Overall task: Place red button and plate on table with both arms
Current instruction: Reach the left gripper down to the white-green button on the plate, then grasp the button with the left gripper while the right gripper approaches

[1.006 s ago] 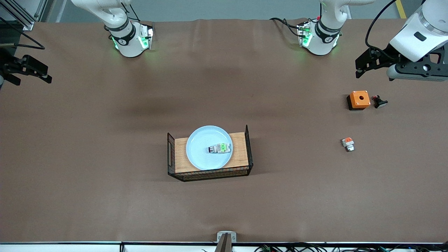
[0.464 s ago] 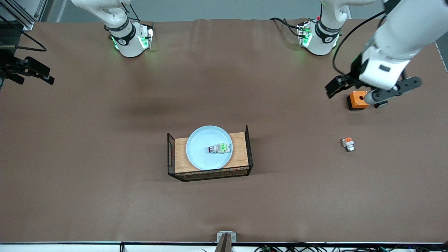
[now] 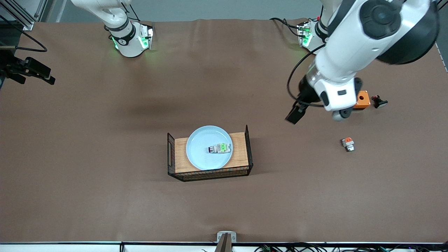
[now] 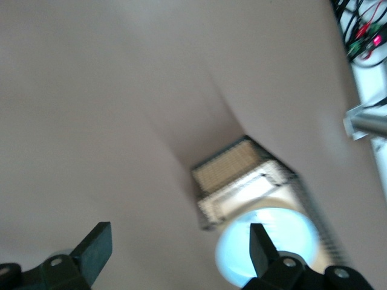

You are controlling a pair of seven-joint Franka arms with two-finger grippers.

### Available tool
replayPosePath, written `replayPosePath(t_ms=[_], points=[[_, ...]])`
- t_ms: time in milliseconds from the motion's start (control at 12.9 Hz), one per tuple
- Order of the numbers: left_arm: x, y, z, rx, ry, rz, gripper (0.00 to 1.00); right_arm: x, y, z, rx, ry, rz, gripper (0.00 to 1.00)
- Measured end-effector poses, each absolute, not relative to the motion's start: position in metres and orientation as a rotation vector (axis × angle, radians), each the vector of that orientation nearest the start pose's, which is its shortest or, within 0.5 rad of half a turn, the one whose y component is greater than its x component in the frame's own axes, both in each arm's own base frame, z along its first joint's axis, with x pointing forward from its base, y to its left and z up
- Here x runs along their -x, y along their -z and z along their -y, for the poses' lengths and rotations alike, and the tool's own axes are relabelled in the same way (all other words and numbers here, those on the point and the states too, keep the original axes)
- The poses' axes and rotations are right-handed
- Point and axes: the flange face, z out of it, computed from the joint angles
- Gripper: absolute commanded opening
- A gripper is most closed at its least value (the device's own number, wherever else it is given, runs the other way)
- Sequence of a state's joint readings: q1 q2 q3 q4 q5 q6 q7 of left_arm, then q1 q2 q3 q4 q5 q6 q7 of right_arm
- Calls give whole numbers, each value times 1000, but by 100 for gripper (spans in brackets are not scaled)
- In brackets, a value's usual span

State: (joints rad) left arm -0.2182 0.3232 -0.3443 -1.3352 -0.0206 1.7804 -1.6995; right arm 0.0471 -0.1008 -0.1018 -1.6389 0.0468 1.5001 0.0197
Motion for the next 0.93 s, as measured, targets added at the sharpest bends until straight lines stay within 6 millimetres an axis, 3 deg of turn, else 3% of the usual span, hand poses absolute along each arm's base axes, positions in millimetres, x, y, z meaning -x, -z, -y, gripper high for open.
replayPosePath(t_ms=[387, 619, 929], points=[[-590, -520, 397, 2531, -215, 2210, 100, -515, -639, 30, 3061, -66, -232, 100], [-604, -490, 413, 2418, -269, 2356, 100, -514, -638, 28, 3024, -92, -432, 100], [-610, -442, 436, 2378, -353, 2381, 100, -512, -634, 23, 2949, -149, -674, 100]])
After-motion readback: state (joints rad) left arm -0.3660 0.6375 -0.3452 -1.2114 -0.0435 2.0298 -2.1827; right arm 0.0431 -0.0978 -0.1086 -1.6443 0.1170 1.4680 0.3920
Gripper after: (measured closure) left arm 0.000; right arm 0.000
